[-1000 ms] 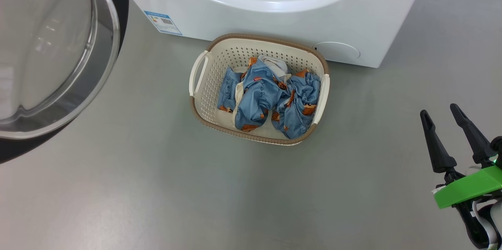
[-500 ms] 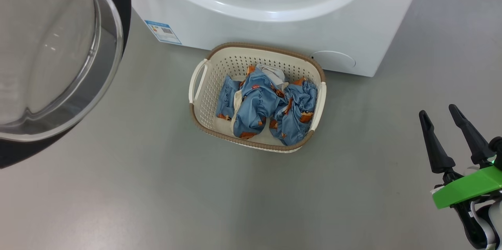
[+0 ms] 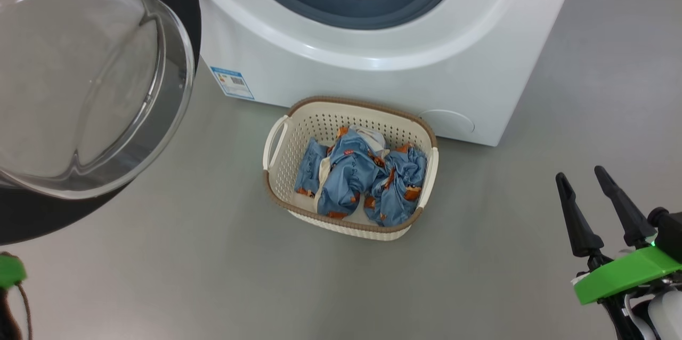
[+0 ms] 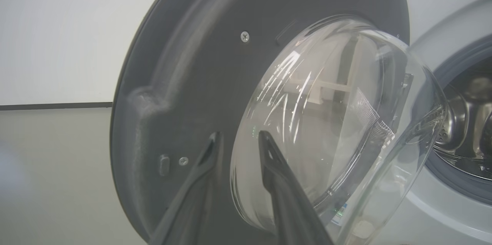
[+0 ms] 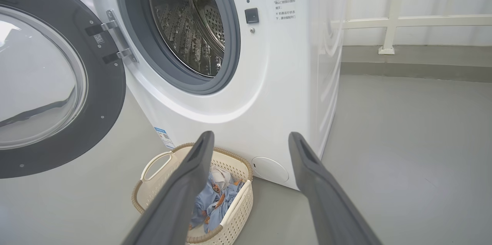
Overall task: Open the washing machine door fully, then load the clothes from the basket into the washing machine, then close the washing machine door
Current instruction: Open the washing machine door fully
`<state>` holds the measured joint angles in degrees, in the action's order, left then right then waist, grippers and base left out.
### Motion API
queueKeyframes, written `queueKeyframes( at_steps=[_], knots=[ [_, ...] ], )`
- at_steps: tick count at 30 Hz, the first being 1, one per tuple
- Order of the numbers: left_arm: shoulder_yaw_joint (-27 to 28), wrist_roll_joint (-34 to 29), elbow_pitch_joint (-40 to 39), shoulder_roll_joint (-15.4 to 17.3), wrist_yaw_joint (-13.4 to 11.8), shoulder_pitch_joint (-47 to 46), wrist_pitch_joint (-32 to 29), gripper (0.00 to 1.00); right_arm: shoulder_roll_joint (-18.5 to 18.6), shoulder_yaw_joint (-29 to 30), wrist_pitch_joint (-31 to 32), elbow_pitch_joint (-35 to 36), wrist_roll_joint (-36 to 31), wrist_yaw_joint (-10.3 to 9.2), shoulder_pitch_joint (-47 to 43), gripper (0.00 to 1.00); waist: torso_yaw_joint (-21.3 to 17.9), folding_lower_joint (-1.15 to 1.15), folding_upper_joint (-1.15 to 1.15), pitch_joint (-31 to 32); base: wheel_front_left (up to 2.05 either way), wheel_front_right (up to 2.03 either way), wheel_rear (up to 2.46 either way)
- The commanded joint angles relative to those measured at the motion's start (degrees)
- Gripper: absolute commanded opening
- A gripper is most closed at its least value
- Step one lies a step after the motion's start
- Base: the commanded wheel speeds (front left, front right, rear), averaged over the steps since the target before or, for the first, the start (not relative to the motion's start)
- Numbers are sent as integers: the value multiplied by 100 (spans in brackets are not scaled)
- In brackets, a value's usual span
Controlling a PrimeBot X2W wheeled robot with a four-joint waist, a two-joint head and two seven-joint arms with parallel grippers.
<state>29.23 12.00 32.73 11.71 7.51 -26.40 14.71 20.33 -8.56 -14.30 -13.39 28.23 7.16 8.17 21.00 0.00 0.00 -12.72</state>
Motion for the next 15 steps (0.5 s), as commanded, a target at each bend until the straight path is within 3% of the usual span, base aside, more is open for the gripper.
queueKeyframes(
  at_steps=[1, 3, 15],
  knots=[
    [2, 75, -323, 206, -3, 242, 29, 61, 54, -74, -70, 105, 10, 33, -113, 100, -6, 0, 0, 236, 0, 0, 0],
    [-223, 127, -517, 120, -3, 447, 29, 100, 13, -45, -70, 110, 13, 33, -175, 100, -31, 0, 0, 342, 0, 0, 0],
    [-1370, 620, -1382, -33, -3, 1410, 29, 100, -196, 28, -70, 143, 14, 33, -435, 100, -453, 0, 0, 696, 0, 0, 0]
  ],
)
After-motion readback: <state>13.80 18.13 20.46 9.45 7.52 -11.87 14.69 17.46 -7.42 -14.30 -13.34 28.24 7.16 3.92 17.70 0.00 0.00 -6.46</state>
